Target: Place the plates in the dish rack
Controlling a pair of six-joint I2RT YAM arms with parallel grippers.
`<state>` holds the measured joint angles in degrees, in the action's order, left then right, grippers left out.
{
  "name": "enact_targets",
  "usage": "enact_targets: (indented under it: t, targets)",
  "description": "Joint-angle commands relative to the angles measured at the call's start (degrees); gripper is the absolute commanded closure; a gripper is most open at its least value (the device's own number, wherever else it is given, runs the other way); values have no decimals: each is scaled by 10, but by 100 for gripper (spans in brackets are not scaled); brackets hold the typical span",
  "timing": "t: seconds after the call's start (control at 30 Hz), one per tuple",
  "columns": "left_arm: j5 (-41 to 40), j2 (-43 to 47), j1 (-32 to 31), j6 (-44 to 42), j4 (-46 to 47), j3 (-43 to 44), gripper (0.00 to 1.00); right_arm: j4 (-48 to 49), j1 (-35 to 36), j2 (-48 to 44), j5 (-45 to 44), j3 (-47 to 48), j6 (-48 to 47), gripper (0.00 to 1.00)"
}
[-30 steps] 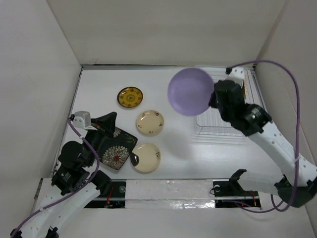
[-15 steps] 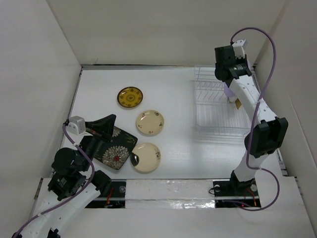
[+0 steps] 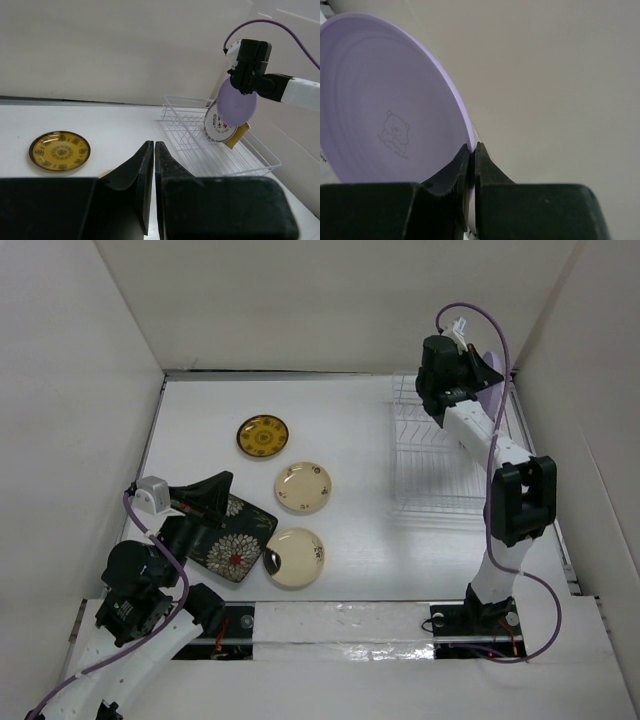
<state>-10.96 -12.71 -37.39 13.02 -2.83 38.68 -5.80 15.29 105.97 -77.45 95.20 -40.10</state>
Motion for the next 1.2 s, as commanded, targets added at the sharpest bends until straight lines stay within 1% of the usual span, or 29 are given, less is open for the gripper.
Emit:
enact_targets:
  t: [0.0, 0.03, 0.07, 0.2, 0.3, 0.37, 0.4, 0.47, 0.5, 0.53, 0.6, 0.63, 0.7, 0.73, 0.8, 0.83, 0.93, 0.97, 1.0, 1.07, 1.17]
  targets:
    - [-2, 8, 0, 3, 25, 3, 96, 276, 11, 5, -45, -22, -216, 100]
    - [-3, 8, 0, 3, 25, 4, 96, 335, 17, 9, -45, -29, -262, 100]
    - [-6, 9, 0, 3, 25, 4, 96, 352, 17, 16, -45, -33, -273, 100]
    - [-12, 10, -5, 3, 24, 4, 96, 356, 23, 31, -38, -53, -263, 100]
    - [-13, 10, -5, 3, 23, 4, 96, 342, 28, 41, -31, -65, -231, 100]
    - [-14, 8, -5, 3, 23, 3, 96, 265, 28, 45, -22, -57, -153, 100]
    - [-14, 5, -5, 3, 24, 3, 96, 180, 28, 51, -8, -49, -77, 100]
    - [-14, 3, -5, 2, 23, 3, 96, 82, 28, 60, 9, -14, 9, 100]
    - [-14, 1, -5, 2, 23, 3, 96, 30, 28, 65, 33, -3, 51, 100]
    - [-15, 1, -5, 2, 23, 3, 96, -34, 23, 74, 45, 5, 116, 100]
    - [-17, -4, -5, 2, 23, 3, 96, -73, 23, 80, 73, 13, 163, 100]
    - [-16, -6, -5, 2, 23, 3, 96, -105, 23, 83, 84, 14, 206, 100]
    - [-17, -10, -5, 1, 24, 3, 96, -133, 23, 89, 115, 14, 245, 100]
    - [-18, -13, -5, 1, 23, 2, 96, -160, 18, 91, 123, 15, 281, 100]
    - [-19, -19, -5, 1, 23, 2, 96, -184, 12, 89, 132, 17, 316, 100]
    - [-20, -21, -5, 1, 21, 2, 96, -208, 12, 86, 139, 16, 350, 100]
    - [-23, -28, -5, 1, 20, 1, 95, -239, 0, 51, 176, 16, 395, 77]
    - [-24, -30, -5, 1, 20, 0, 95, -241, 0, 38, 185, 15, 400, 60]
    - [-25, -34, -5, 1, 20, 1, 95, -242, -5, 10, 205, 14, 400, 53]
    - [-28, -38, -5, 1, 19, 2, 95, -242, -5, -20, 226, 11, 424, 40]
    - [-35, -46, -5, 1, 18, 1, 94, -243, 8, -74, 266, 10, 434, 37]
